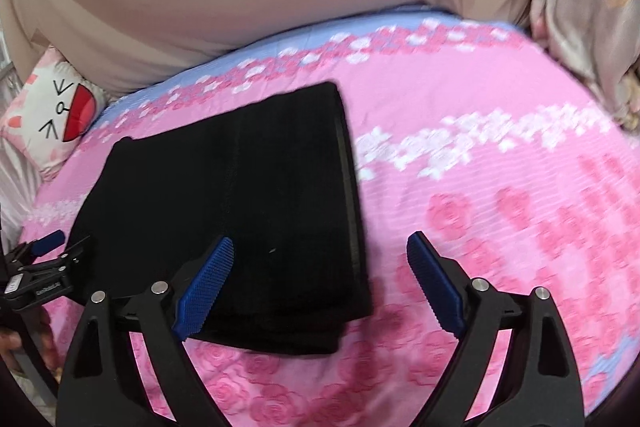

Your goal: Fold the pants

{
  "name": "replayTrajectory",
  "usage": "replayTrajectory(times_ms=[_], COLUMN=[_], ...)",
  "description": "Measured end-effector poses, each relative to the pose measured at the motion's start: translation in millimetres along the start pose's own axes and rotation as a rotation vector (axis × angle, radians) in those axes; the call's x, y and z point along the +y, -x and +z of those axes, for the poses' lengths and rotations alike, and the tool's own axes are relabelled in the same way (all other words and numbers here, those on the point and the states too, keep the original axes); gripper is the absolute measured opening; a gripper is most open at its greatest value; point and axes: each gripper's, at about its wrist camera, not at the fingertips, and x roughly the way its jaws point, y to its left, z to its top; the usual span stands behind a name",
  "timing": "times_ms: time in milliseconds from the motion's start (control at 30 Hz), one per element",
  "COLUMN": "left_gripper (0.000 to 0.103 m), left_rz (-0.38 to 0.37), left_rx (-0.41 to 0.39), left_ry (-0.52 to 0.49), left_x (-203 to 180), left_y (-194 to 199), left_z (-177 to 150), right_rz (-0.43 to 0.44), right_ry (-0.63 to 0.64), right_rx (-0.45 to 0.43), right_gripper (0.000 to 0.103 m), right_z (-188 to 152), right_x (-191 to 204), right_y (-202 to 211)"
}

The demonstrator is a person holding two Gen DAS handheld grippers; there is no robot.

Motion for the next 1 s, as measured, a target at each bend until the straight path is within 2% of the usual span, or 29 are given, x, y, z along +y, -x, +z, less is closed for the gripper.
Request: replayTrajectory(times_ms=[500,667,1000], left_gripper=[0.092,0.092,0.092], left_rz=[-0.010,-0.016,0.004], left_rx=[0.013,0.015,0.011], left_ry=[0.031,0.021,0.019], left_x=[0,-4,-8], left_y=[-3,-2,-1], left_z=[1,3,2], right_rz=[0.102,0.080,0.095], right_ry=[-0.094,-0.065,-0.078], right_rx=[0.067,0.066,0.064], right_gripper=[0.087,0.089,0.089], right_z=[-13,-15,-14], right_x=[0,8,5], right_y=[-18,-19,-19])
